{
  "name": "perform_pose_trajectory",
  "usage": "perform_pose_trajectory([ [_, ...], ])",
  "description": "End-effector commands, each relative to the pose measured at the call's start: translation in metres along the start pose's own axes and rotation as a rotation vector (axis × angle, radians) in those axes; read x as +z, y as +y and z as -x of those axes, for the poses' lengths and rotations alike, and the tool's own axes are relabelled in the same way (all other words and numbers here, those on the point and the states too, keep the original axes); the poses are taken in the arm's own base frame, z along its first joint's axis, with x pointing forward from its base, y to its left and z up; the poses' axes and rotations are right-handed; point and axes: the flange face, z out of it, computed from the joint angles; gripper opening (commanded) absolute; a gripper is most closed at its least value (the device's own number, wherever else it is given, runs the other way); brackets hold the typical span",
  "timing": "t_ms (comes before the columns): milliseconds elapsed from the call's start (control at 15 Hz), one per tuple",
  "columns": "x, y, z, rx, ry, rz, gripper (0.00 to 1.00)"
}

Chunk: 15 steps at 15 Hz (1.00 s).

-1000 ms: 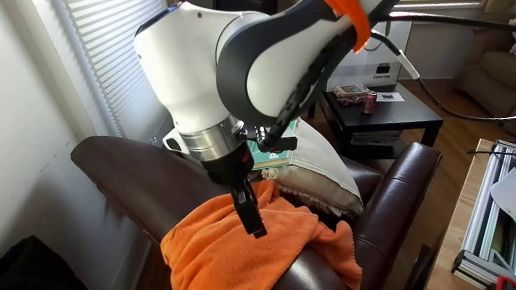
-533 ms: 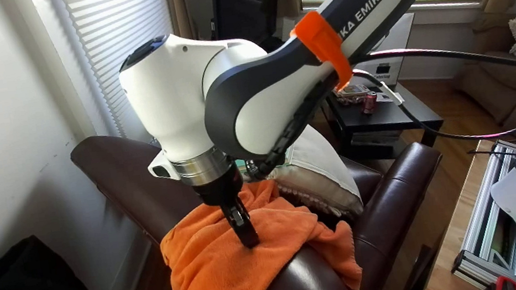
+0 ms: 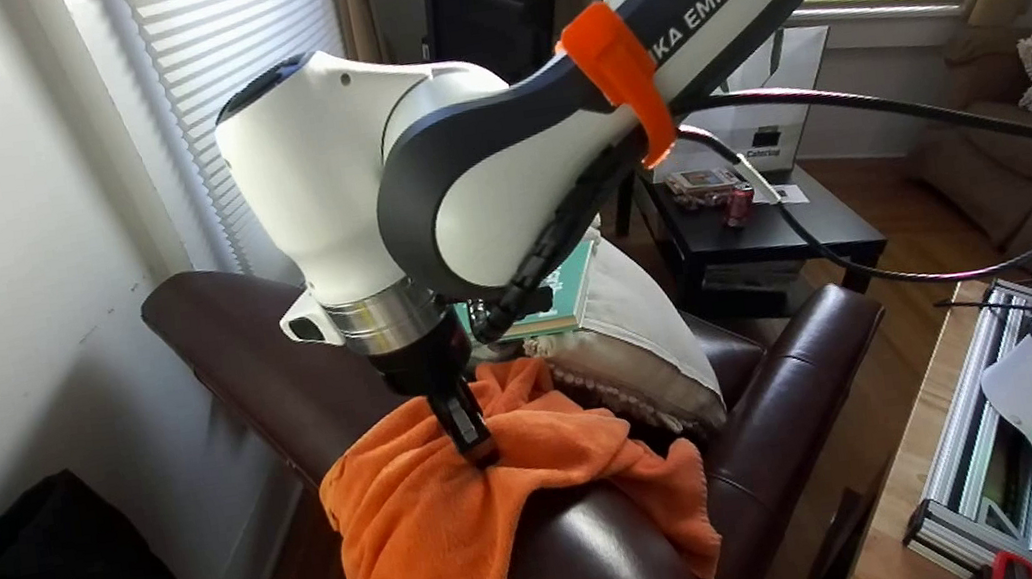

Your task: Put the orange cloth on the white pillow

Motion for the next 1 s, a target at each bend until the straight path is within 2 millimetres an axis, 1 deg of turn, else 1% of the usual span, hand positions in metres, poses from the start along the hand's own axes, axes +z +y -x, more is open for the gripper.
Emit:
perform_pose_trajectory([
  [0, -0.013, 0.012, 0.006, 0.042, 0.021, -0.018, 0.04],
  [67, -0.025, 0.017, 0.014, 0.073, 0.046, -0.021, 0.05],
  [133, -0.038, 0.020, 0.023, 0.102, 0.073, -0.026, 0.04],
  [200, -0.055, 0.022, 0.033, 0.129, 0.106, -0.028, 0.05],
  [333, -0.088, 0.019, 0.047, 0.176, 0.165, -0.017, 0.05],
  [467, -0.127, 0.007, 0.057, 0.194, 0.195, 0.027, 0.05],
  [533, -0.149, -0.003, 0.064, 0.209, 0.210, 0.065, 0.05],
  [667, -0.186, -0.019, 0.081, 0.268, 0.239, 0.119, 0.05],
  [733, -0.197, -0.026, 0.089, 0.280, 0.221, 0.118, 0.05],
  [800, -0.201, -0.028, 0.091, 0.275, 0.196, 0.109, 0.05],
  [867, -0.194, -0.017, 0.073, 0.247, 0.227, 0.091, 0.18],
  [933, -0.203, -0.023, 0.081, 0.253, 0.217, 0.097, 0.18],
])
